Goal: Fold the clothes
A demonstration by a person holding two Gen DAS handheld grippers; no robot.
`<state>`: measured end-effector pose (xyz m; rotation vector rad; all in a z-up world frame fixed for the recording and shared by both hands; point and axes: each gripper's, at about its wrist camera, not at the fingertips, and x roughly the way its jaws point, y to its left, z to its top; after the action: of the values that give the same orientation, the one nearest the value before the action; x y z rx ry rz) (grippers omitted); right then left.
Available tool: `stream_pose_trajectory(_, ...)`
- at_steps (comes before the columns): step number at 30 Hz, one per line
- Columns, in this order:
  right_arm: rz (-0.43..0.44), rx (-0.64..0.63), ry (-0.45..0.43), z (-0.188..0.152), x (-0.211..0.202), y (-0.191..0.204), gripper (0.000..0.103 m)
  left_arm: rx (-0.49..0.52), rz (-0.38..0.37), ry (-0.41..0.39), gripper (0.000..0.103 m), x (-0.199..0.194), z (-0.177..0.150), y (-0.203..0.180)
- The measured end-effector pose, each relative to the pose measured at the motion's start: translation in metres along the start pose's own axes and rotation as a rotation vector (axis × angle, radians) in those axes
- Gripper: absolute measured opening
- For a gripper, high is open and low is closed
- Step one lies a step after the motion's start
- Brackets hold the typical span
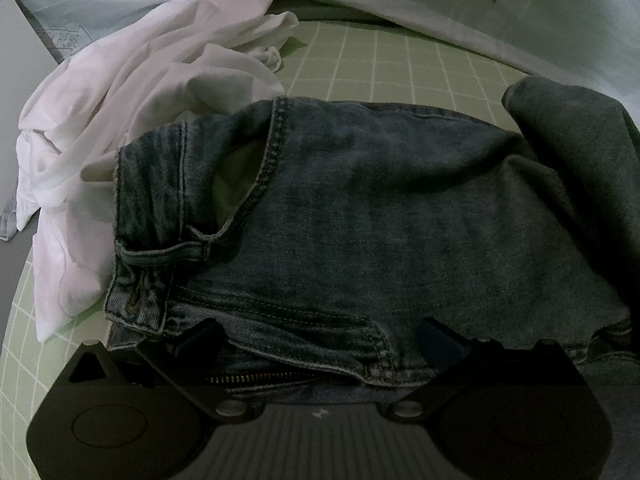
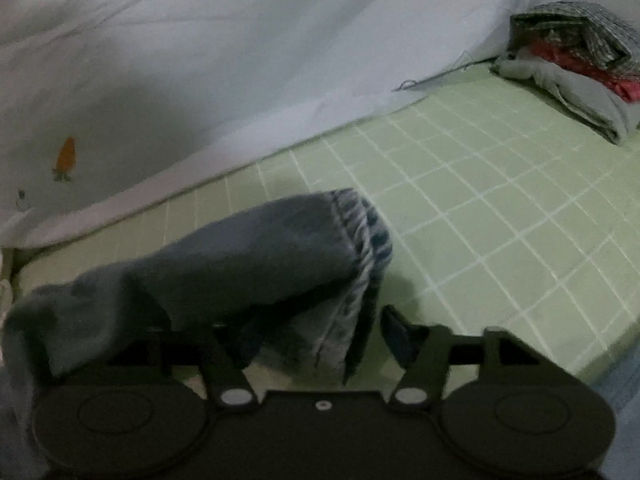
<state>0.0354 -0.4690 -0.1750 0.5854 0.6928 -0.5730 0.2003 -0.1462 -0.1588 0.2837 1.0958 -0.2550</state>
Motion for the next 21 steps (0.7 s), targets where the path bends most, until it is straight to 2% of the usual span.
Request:
stream_pose_trajectory(2, 0.042, -0.021, -0.010, 0.009, -0.006, -0.008, 0.003, 0.000, -0.001, 0.005, 0.103, 0.000, 0.001, 0.001)
stream_pose_trajectory(5, -0.058, -0.201, -0.129, 0.034, -0.030, -0.012, 0.003, 0.000, -0.001, 0.009, 0.103, 0.000, 0.002, 0.001)
stream_pose_trajectory(6, -0.111, -0.255, -0.176, 0.046, -0.040, -0.015, 0.003, -0.001, -0.001, 0.009, 0.103, 0.000, 0.002, 0.001)
stream_pose_trajectory(9, -0.351, -0.361, -0.343, 0.088, -0.068, -0.037, 0.003, -0.001, -0.001, 0.009, 0.103, 0.000, 0.002, 0.001)
stream_pose_trajectory(10, -0.453, -0.385, -0.398, 0.102, -0.075, -0.046, 0.003, -0.001, -0.001, 0.009, 0.103, 0.000, 0.002, 0.001)
stream_pose_trajectory(11, -0.548, -0.383, -0.417, 0.115, -0.078, -0.057, 0.005, -0.001, 0.000, 0.008, 0.103, 0.000, 0.002, 0.001)
stream_pose_trajectory(13, -0.733, -0.370, -0.442, 0.140, -0.083, -0.080, 0.038, -0.003, 0.000, 0.008, 0.103, 0.000, 0.002, 0.001)
stream_pose_trajectory(14, -0.801, -0.354, -0.437, 0.148, -0.084, -0.089, 0.067, -0.004, 0.000, 0.008, 0.103, 0.000, 0.002, 0.001)
stream_pose_trajectory(15, -0.834, -0.338, -0.454, 0.149, -0.087, -0.096, 0.073, -0.004, 0.000, 0.010, 0.103, 0.000, 0.002, 0.001)
stream_pose_trajectory(17, -0.813, -0.298, -0.470, 0.141, -0.096, -0.104, 0.077, -0.004, -0.001, 0.012, 0.103, 0.000, 0.002, 0.001)
stream_pose_trajectory(21, -0.702, -0.160, -0.316, 0.100, -0.083, -0.117, 0.079, -0.001, -0.005, 0.008, 0.103, 0.000, 0.002, 0.002)
